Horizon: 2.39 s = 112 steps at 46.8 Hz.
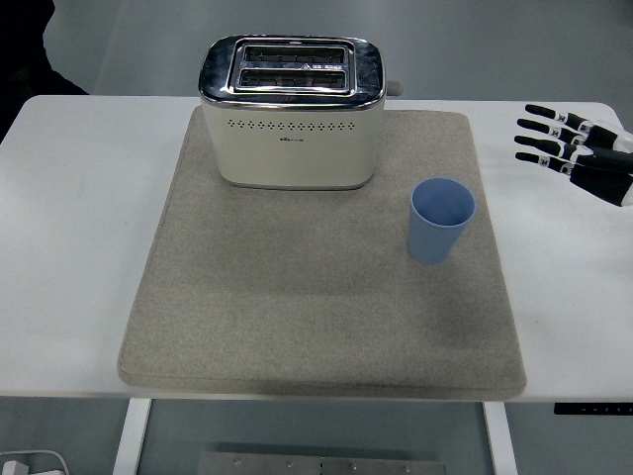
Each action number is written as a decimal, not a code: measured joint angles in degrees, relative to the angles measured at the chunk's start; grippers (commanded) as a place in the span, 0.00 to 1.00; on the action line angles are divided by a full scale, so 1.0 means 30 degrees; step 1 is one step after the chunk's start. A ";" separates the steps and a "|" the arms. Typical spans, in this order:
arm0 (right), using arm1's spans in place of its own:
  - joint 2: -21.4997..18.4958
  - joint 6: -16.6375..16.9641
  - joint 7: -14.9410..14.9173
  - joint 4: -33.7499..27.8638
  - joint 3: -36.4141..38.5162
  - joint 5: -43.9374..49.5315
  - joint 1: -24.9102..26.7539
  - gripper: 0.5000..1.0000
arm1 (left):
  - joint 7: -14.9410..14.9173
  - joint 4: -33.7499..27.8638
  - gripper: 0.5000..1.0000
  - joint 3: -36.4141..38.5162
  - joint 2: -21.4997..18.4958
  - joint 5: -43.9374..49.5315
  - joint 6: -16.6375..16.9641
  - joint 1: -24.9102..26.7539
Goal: Put the water cup in front of the bread machine
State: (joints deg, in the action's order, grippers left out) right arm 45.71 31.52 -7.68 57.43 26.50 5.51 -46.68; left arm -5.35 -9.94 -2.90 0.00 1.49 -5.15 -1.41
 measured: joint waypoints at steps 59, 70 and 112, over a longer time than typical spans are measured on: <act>0.0381 -0.4871 -0.6959 0.4353 -0.0047 0.7491 0.3916 0.84 | -0.0027 0.0058 1.00 0.0032 0.0000 0.0000 0.0019 -0.0004; -0.0458 -0.6010 -0.6995 0.5185 -0.0036 0.7710 0.4414 0.84 | -0.0029 0.0045 1.00 0.0032 0.0000 0.0000 0.0018 0.0004; -0.3841 -0.7313 -0.6994 0.4430 0.0604 0.8888 0.4960 0.84 | -0.0024 0.0257 1.00 0.0031 0.0000 0.0000 0.0017 -0.0007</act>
State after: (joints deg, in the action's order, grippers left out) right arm 34.19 9.58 -28.66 70.72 28.31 32.17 -31.80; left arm -5.43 -9.17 -2.81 0.00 1.49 -5.10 -1.43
